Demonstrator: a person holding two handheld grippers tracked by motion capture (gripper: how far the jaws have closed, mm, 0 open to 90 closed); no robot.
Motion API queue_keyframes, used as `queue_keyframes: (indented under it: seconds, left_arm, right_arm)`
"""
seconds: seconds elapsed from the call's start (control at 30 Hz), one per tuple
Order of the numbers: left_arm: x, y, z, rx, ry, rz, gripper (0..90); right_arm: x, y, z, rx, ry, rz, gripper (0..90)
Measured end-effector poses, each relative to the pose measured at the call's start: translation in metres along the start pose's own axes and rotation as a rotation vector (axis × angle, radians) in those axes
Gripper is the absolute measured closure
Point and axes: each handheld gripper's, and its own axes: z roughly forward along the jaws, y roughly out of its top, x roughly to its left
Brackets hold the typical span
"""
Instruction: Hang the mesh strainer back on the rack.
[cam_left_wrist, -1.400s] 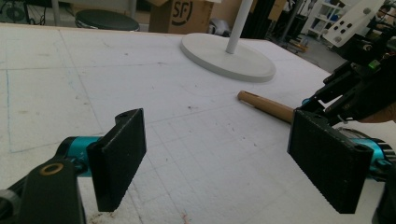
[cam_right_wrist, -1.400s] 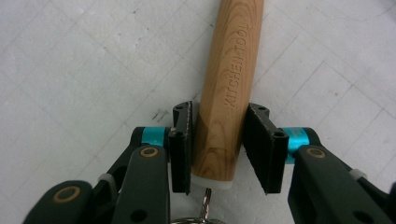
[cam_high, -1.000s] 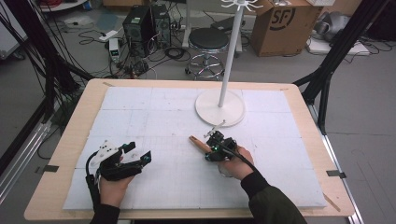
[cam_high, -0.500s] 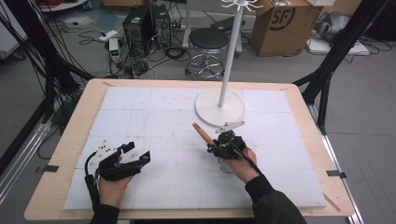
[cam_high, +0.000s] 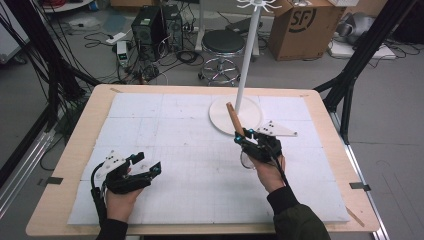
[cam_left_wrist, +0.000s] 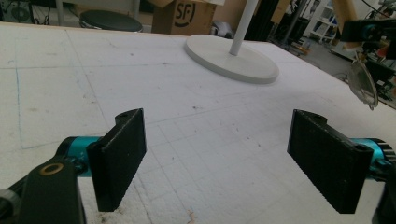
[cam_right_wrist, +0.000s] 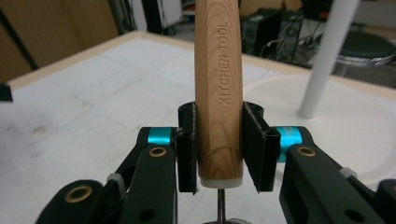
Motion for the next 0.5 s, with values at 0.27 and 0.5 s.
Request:
queue_keyframes:
  seconds: [0.27, 0.5]
  left_arm:
    - [0.0, 0.0, 0.0, 0.004, 0.001, 0.0, 20.1]
    - [-0.001, -0.001, 0.001, 0.003, 0.0, 0.001, 20.2]
  right_arm:
    - [-0.014, 0.006, -0.014, -0.144, -0.005, 0.063, 68.8]
    - [-0.017, 0.012, -0.021, -0.242, -0.02, 0.079, 68.8]
